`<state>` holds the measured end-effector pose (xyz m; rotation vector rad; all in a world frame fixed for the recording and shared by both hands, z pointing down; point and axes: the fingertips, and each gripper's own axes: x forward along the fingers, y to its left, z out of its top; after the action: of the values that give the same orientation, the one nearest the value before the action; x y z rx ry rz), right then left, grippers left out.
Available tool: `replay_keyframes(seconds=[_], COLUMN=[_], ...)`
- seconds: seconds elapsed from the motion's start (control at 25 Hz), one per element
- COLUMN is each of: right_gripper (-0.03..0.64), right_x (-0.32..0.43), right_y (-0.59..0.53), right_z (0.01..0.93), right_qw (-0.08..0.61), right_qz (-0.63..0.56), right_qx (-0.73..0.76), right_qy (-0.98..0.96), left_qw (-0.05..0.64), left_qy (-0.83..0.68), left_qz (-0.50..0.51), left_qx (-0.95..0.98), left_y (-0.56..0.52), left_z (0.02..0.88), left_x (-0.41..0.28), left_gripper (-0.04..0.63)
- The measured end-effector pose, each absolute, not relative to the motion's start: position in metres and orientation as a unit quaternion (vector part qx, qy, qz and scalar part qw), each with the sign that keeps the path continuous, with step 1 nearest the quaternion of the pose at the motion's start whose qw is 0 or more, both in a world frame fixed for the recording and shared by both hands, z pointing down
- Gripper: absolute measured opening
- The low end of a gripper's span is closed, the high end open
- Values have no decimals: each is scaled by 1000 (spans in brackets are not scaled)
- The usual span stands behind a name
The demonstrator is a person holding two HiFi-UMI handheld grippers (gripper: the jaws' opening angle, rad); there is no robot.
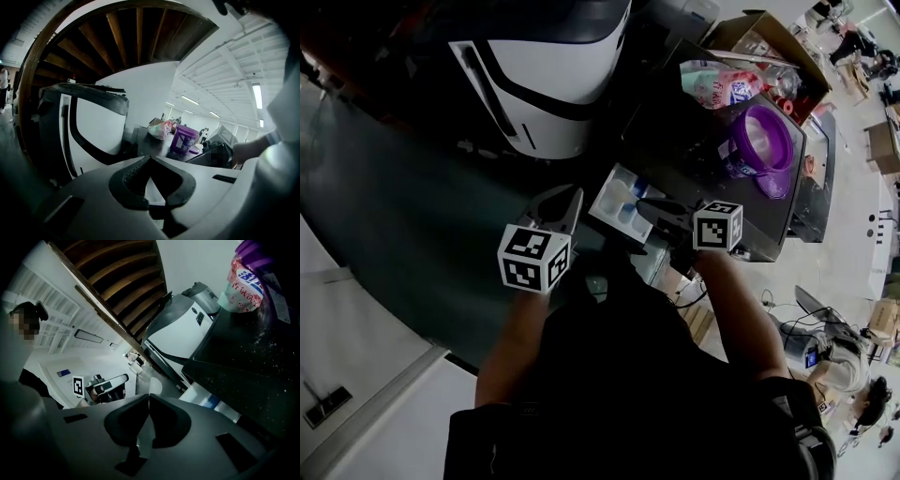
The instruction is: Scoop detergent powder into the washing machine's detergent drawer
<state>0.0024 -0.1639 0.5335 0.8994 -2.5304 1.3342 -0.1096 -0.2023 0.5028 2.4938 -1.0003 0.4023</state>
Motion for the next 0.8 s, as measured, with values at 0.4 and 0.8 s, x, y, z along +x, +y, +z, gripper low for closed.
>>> replay_keyframes(seconds=[0.4,0.8], right_gripper=[20,19], right_x=[9,5], right_y=[-167,-163], right_z=[570,596], right_qw=[152,224], right_qz=[424,380], right_qx=[314,322], right_qy=[-836,-837], left_qw=[239,255], left_qy=[-378,-379], left_qz=[140,143], left_qx=[883,878], left_y=[-205,-195], left_z=[525,543], left_x=[-113,-110], left_gripper=[8,8])
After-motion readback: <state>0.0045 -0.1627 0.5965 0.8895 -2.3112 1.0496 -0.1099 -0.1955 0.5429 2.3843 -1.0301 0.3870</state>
